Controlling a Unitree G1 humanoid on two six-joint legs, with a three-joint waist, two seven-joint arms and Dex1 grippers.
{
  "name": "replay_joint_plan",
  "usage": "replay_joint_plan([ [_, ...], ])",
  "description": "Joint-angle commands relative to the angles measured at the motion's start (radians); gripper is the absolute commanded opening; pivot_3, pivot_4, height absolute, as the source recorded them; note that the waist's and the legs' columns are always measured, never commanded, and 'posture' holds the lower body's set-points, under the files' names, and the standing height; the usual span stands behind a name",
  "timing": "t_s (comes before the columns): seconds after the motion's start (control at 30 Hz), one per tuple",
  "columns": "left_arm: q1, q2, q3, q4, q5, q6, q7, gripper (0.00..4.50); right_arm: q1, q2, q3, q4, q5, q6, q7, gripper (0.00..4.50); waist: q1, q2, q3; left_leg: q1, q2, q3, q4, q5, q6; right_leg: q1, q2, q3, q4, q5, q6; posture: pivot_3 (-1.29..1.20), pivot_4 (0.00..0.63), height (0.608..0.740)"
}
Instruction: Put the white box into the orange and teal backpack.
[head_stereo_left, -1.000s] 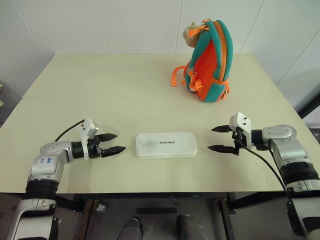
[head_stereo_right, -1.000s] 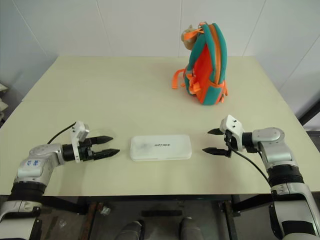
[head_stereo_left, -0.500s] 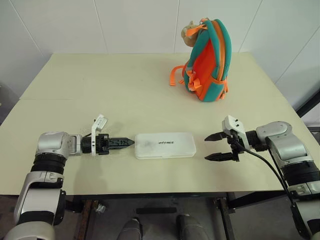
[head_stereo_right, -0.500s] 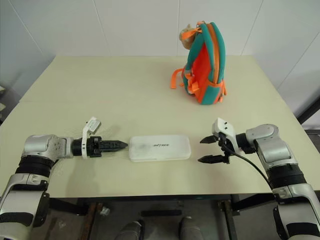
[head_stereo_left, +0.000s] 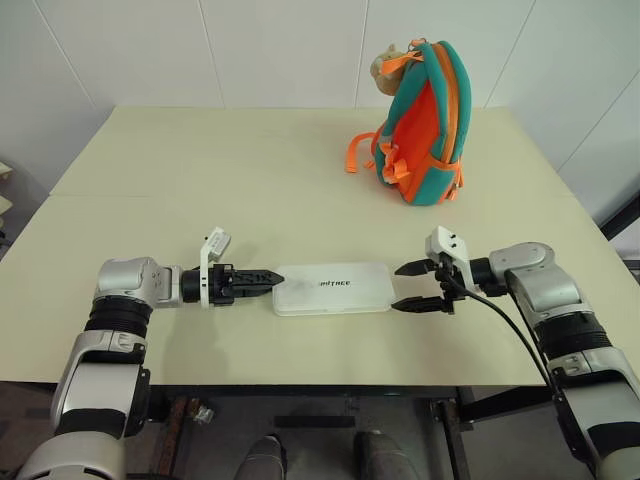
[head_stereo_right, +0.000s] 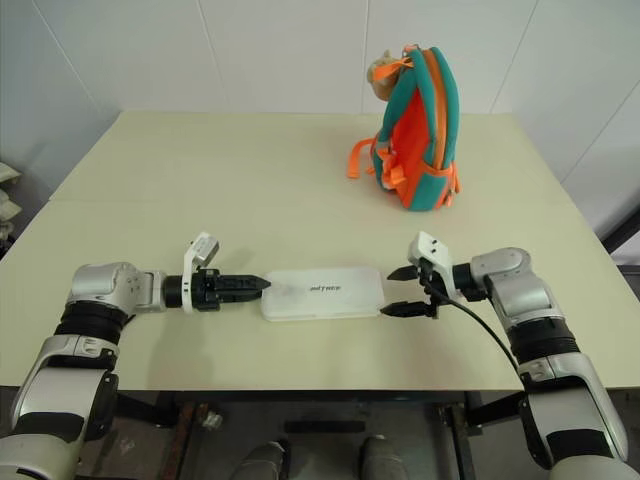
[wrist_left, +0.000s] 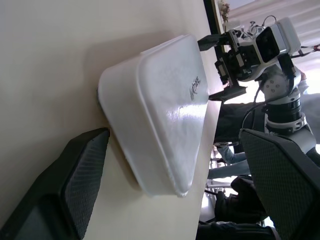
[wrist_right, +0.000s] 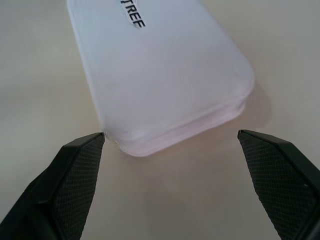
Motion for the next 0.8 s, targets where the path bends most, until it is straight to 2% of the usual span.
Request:
replay_joint_plan([
  [0.03,-0.014,-0.030,-0.026,0.028,0.014,0.008,0.005,4.47,-0.003,0.008,-0.013,-0.022,0.010,-0.020,0.000,4.50,0.001,0.000,0.000,0.000,0.000,0.000,0.000,0.000,0.000,0.000,0.000,0.000,0.000,0.000,0.000,0.00,0.150,0.740],
  [0.3,-0.063,-0.103,-0.004,0.129,0.032,-0.033,0.010,4.47,0.033,0.020,-0.029,-0.095,0.031,-0.015,-0.012,4.50,0.000,0.000,0.000,0.000,-0.001,-0.001,0.002,0.000,0.000,0.003,0.000,0.000,-0.001,0.001,0.002,0.00,0.150,0.740],
  [0.67,-0.121,-0.117,-0.071,0.274,0.118,-0.150,-0.093,4.47,0.089,-0.014,-0.029,-0.106,0.005,-0.082,-0.019,4.50,-0.001,0.000,0.000,0.003,-0.001,-0.002,0.004,0.001,0.001,0.011,0.000,-0.001,-0.009,0.003,0.004,0.00,0.150,0.740],
  [0.8,-0.120,-0.102,-0.093,0.269,0.132,-0.167,-0.156,3.62,0.112,-0.025,-0.037,-0.116,0.011,-0.095,-0.028,4.50,-0.002,0.000,0.000,0.003,-0.001,-0.002,0.003,0.000,0.001,0.011,0.000,-0.001,-0.009,0.003,0.004,0.00,0.150,0.740],
])
